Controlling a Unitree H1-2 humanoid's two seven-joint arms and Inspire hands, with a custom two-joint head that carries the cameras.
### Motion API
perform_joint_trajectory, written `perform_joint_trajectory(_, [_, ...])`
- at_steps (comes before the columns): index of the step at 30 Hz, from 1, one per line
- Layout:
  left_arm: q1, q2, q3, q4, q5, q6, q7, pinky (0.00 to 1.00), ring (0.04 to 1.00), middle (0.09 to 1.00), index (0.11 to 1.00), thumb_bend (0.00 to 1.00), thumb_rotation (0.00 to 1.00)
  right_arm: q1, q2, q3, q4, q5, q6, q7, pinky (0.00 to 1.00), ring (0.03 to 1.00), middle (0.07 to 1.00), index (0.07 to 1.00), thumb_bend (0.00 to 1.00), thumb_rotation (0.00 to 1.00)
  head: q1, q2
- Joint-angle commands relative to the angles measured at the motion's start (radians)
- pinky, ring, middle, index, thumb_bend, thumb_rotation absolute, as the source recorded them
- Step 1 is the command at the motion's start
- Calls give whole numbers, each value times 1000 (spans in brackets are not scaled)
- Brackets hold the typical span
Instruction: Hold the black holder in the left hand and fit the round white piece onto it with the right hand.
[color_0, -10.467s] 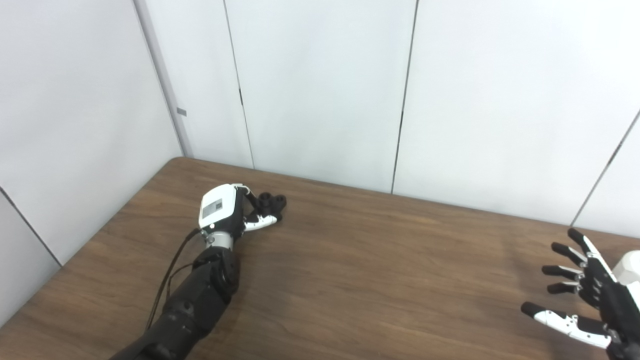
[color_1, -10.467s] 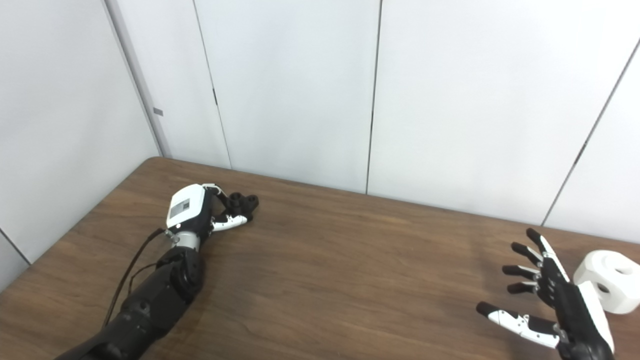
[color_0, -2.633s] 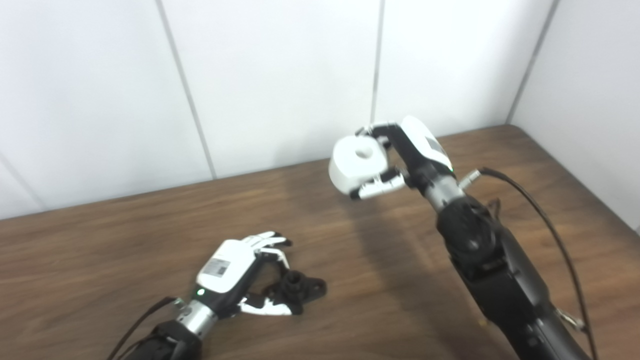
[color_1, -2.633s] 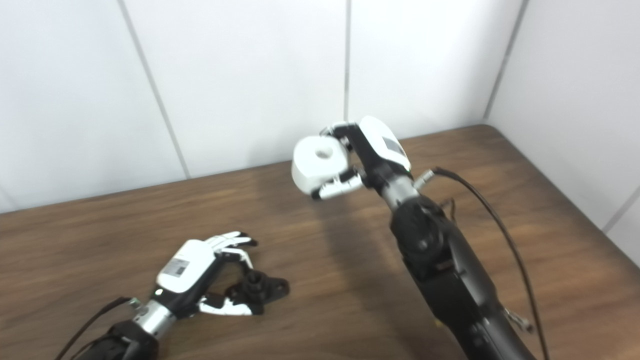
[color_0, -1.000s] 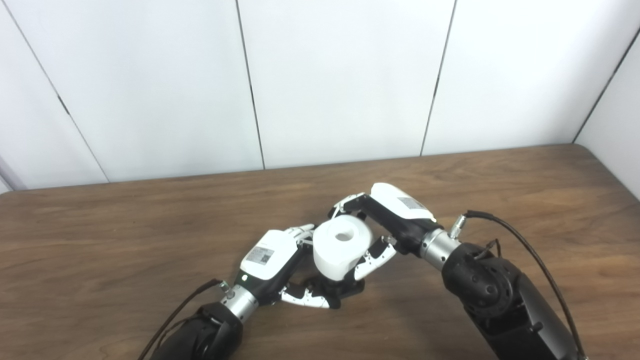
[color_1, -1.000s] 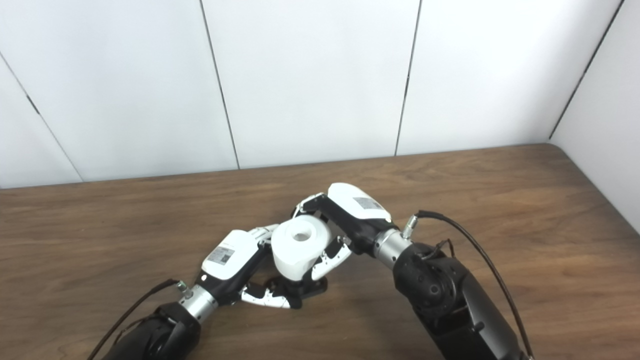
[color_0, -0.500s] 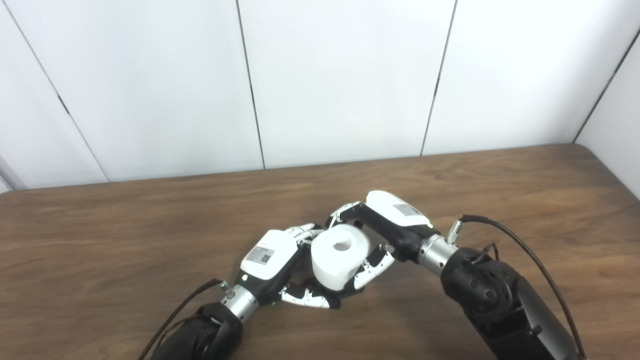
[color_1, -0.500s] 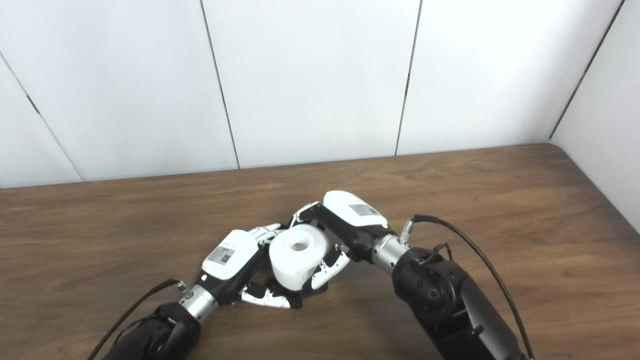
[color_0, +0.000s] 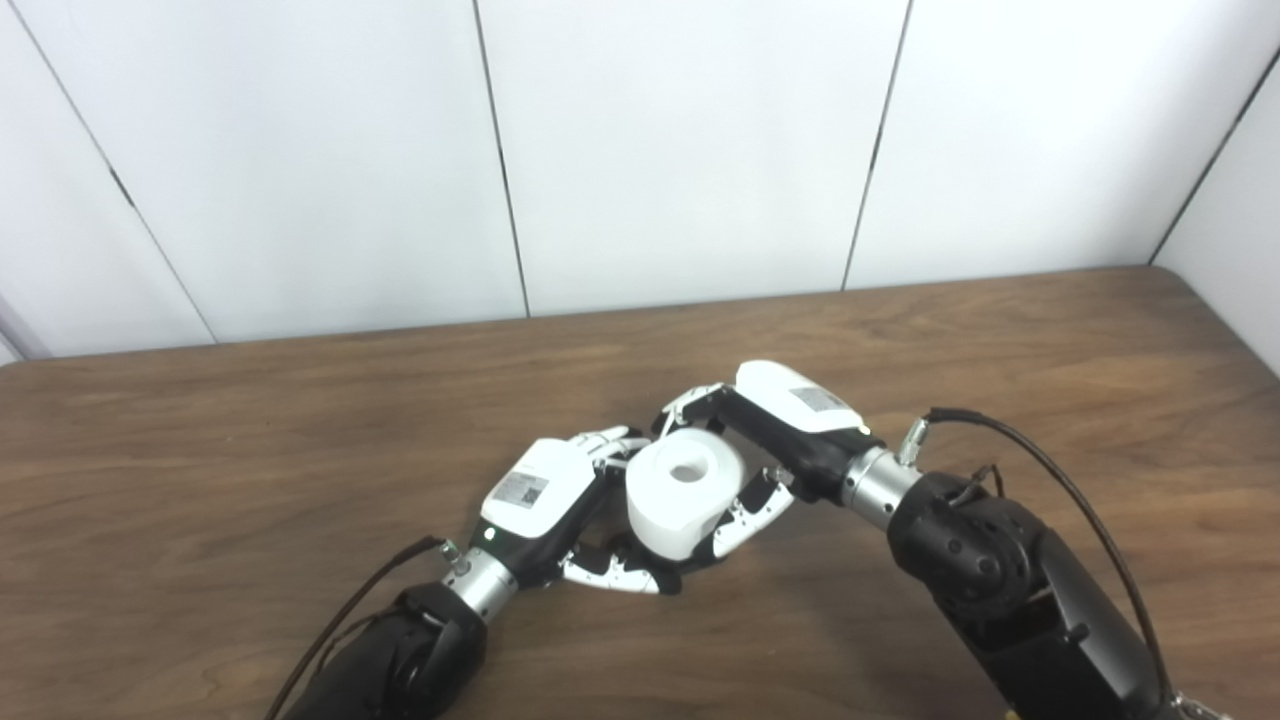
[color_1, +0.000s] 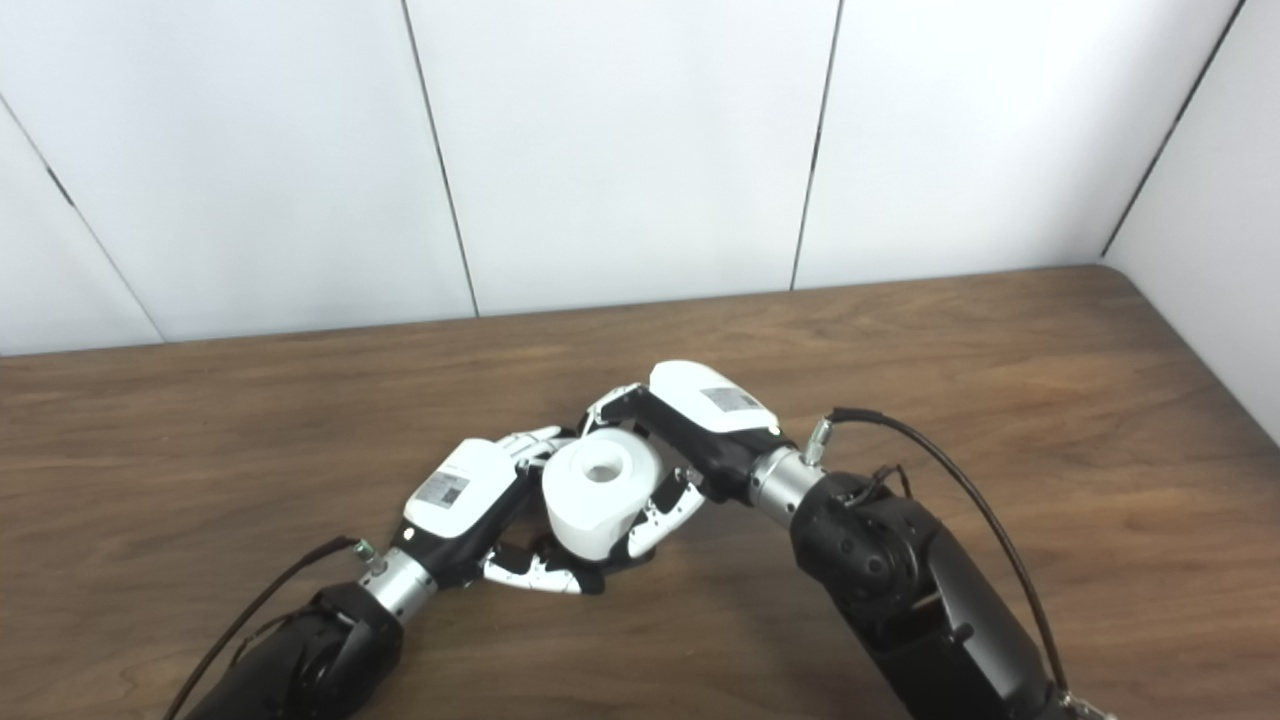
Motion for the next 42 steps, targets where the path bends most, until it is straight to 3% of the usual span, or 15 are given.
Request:
perform_joint_trajectory(1, [75, 32, -36, 59, 71, 99, -116, 836, 884, 828, 480, 525, 63, -15, -6, 8, 3, -18, -14, 7, 646, 751, 749, 479, 524, 135, 1, 2])
perform_joint_trajectory(18, [76, 31, -40, 37, 64, 125, -139, 847, 895, 838, 480, 525, 64, -34, 11, 43, 47, -37, -24, 9, 622, 746, 747, 479, 525, 135, 9, 11])
perform_joint_trajectory(31, [71, 31, -41, 40, 69, 126, -134, 844, 893, 837, 480, 525, 65, -27, 4, 39, 43, -28, -32, 17, 612, 738, 756, 491, 523, 144, 8, 14])
perform_joint_trajectory(32, [71, 31, -41, 42, 71, 126, -130, 838, 889, 834, 480, 525, 65, -26, 5, 37, 39, -27, -28, 17, 605, 738, 778, 653, 705, 192, 9, 14])
perform_joint_trajectory(35, [69, 33, -42, 47, 72, 121, -128, 838, 890, 835, 480, 525, 65, -20, 13, 25, 28, -18, -17, 12, 582, 742, 825, 867, 846, 255, 8, 14])
perform_joint_trajectory(38, [68, 34, -41, 50, 69, 117, -125, 835, 888, 833, 480, 525, 65, -20, 17, 20, 13, -20, -1, 11, 584, 753, 847, 962, 872, 270, 8, 15])
perform_joint_trajectory(42, [69, 34, -40, 49, 71, 119, -123, 835, 886, 830, 479, 525, 64, -26, 15, 17, -1, -24, 15, 21, 591, 753, 841, 967, 879, 267, 7, 17])
